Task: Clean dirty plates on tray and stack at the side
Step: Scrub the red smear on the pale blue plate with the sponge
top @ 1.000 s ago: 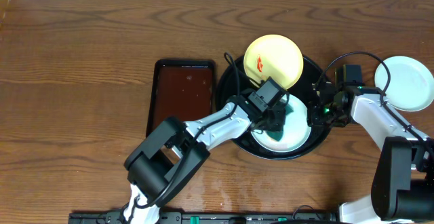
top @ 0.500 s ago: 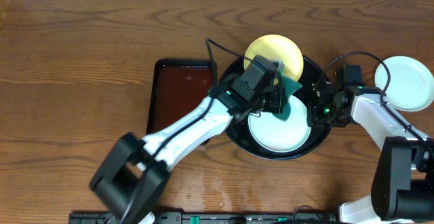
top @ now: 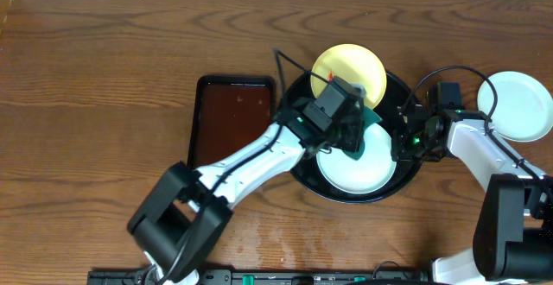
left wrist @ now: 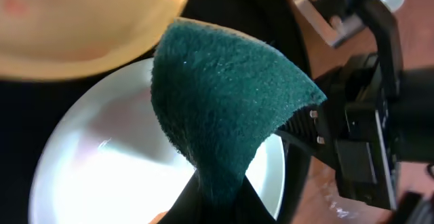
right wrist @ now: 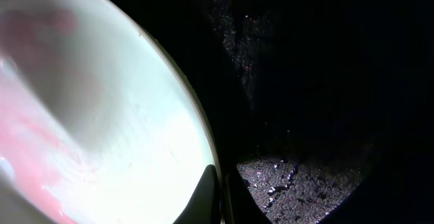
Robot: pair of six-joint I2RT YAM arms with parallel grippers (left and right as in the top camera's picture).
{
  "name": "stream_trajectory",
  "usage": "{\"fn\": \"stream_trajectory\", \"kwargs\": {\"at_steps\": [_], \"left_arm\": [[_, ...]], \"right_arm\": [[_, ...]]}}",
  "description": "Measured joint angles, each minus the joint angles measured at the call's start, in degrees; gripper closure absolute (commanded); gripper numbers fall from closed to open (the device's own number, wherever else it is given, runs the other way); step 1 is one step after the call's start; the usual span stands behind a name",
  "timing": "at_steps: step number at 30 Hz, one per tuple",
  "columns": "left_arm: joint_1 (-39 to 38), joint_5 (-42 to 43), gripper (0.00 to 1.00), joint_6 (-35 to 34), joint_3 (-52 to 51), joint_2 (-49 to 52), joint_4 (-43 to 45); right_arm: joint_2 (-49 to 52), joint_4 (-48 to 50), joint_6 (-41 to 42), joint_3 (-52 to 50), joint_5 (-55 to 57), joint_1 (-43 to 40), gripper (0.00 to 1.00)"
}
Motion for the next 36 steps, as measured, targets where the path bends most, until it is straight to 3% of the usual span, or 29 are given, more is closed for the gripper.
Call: {"fn": "stream_trajectory", "kwargs": {"at_steps": [9, 24, 36], "left_arm": [[-1.75, -0.35, 0.92, 10.25, -0.24, 2.08, 9.38], [-1.73, -3.04, 0.92, 8.76, -0.31, 8.74, 18.84], [-1.62, -3.04, 0.93, 8.96, -0.35, 11.82, 16.44]], "right_arm": [[0.0, 0.0, 0.0, 0.0, -0.02, 0.0, 0.99], [0.0, 0.02, 0.0, 0.02, -0.11, 0.0, 0.99], [0.0, 0.0, 0.0, 0.02, -0.11, 0.0, 0.99]]}}
